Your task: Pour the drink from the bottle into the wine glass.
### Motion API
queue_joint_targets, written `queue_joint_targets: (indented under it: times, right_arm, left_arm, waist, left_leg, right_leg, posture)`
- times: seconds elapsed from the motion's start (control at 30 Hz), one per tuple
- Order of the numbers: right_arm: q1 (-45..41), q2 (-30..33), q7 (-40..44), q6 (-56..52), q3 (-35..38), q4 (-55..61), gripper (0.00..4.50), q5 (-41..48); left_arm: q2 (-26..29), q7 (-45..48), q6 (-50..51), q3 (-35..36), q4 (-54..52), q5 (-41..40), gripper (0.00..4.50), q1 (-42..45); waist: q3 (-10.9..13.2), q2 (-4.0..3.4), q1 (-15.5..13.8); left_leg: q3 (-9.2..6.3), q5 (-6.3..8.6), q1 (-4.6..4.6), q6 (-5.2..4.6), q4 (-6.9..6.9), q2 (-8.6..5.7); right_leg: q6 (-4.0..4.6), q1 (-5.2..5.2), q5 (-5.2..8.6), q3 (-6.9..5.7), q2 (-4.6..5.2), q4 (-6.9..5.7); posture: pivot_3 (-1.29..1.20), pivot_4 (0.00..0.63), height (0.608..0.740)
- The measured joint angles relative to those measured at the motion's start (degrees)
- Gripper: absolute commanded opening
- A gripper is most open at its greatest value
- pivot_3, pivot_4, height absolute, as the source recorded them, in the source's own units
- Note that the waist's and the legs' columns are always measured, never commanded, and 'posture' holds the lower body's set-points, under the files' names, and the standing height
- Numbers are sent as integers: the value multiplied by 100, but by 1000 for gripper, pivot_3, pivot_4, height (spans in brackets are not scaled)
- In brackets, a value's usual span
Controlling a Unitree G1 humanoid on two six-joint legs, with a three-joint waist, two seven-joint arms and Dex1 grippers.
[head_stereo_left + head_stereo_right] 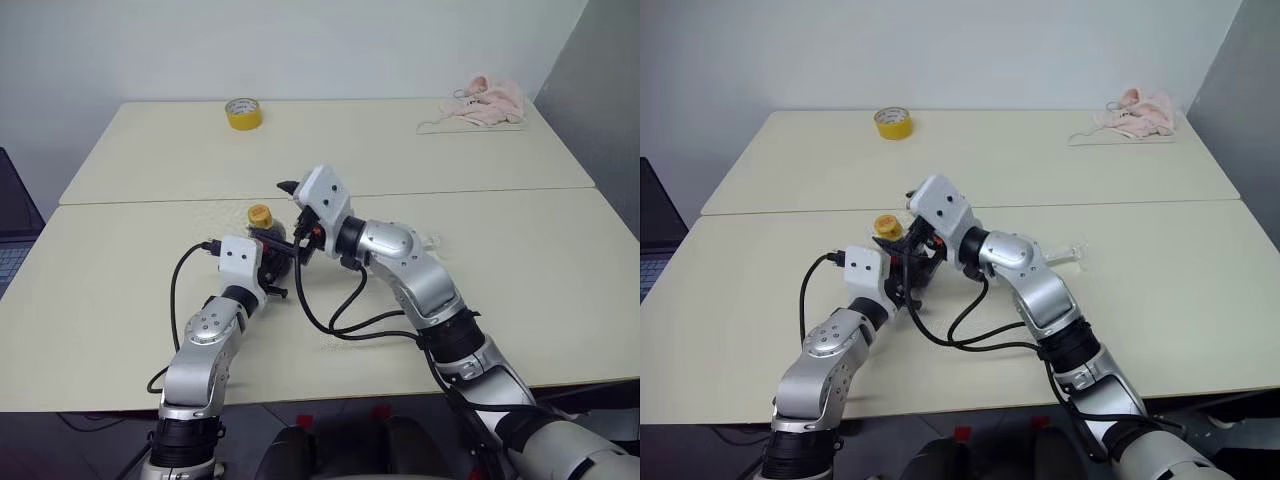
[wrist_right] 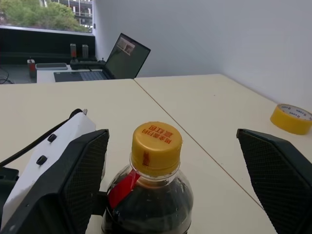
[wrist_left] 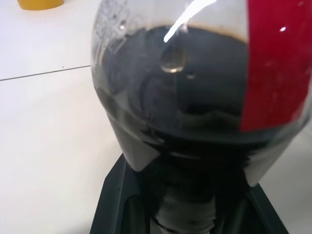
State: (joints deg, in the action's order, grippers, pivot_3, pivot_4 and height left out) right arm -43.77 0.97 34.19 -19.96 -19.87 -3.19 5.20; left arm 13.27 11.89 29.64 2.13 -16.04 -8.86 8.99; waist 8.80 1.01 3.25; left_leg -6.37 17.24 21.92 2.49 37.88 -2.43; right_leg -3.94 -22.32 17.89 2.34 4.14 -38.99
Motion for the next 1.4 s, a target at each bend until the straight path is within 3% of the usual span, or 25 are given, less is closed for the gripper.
queue_joint_targets:
  times: [0.57, 1.1, 1.4]
  right_arm:
    - [-303, -101, -187, 323, 59, -661, 4500, -192]
    - [-383, 425, -4, 226, 71, -496, 4500, 9]
    - [-165, 838, 117, -205, 583, -135, 4500, 206]
  left_arm:
    - [0, 54, -24, -6, -1, -4, 917, -11]
    - [-26, 119, -30, -1, -1, -43, 846, 9]
    - [0, 118, -108, 210, 38, -118, 844, -41]
  waist:
    - [0, 0, 1]
    - [0, 0, 0]
    - [1, -1, 20]
  left_leg:
    - [0, 0, 0, 0, 0, 0]
    - [1, 0, 1, 0, 2, -1]
    - [1, 0, 2, 0, -4, 4]
  right_leg:
    - [0, 0, 0, 0, 0, 0]
    - [0, 1, 0, 0, 2, 1]
    - [0, -4, 0, 1, -2, 0]
  posture:
    - [0, 150, 740]
    - [0, 150, 740]
    - [0, 150, 740]
